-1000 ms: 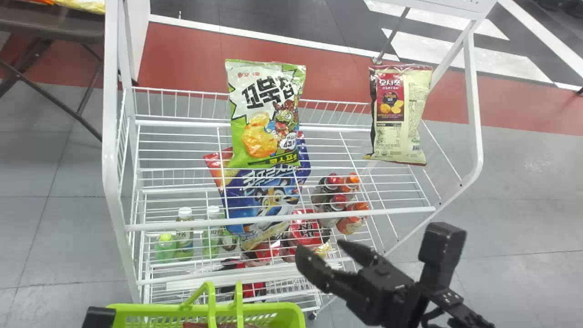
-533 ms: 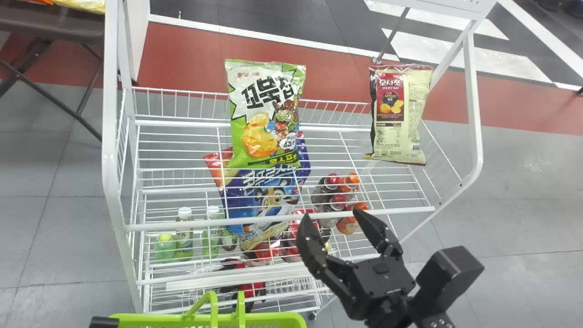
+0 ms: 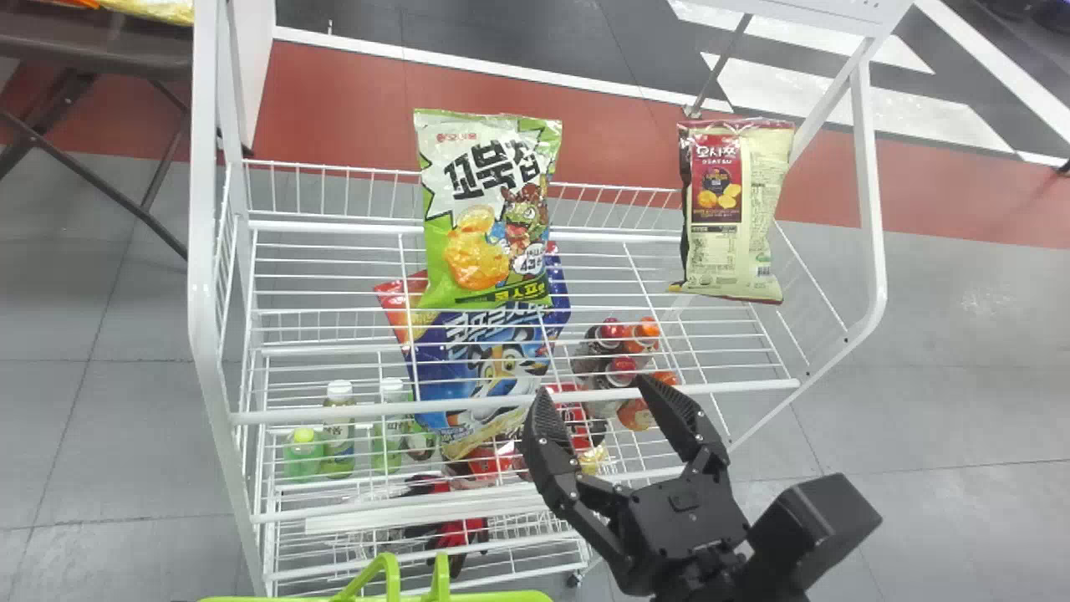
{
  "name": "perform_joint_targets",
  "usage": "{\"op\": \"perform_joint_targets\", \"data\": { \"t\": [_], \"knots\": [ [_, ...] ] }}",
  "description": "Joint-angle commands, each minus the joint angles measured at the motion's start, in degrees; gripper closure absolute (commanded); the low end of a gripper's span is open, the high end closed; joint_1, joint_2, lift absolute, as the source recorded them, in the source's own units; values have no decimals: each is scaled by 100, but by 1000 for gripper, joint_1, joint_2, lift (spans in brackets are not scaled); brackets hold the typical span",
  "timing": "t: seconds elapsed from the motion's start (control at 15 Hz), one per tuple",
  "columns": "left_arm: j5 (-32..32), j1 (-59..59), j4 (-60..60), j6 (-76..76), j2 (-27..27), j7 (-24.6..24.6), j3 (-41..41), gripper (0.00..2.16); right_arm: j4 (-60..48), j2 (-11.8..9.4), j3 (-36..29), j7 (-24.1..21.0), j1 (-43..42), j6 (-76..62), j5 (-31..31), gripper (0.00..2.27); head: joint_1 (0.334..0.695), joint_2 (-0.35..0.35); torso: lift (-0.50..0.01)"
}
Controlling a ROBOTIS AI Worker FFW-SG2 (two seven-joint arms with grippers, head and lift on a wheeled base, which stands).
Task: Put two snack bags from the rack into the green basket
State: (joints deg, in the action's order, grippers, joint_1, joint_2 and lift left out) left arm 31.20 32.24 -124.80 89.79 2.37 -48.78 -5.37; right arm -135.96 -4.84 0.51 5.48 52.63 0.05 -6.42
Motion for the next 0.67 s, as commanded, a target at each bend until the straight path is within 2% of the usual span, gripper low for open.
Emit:
{"op": "perform_joint_targets", "data": {
  "t": [0.0,0.6],
  "knots": [
    [0,2,-18,24,0,0,-8,1474,9,-8,1,-3,11,-79,1,66,695,-350,-6],
    [-17,-51,-62,24,0,9,-43,1474,61,-8,19,23,11,-378,1,66,695,-350,-6]
  ]
}}
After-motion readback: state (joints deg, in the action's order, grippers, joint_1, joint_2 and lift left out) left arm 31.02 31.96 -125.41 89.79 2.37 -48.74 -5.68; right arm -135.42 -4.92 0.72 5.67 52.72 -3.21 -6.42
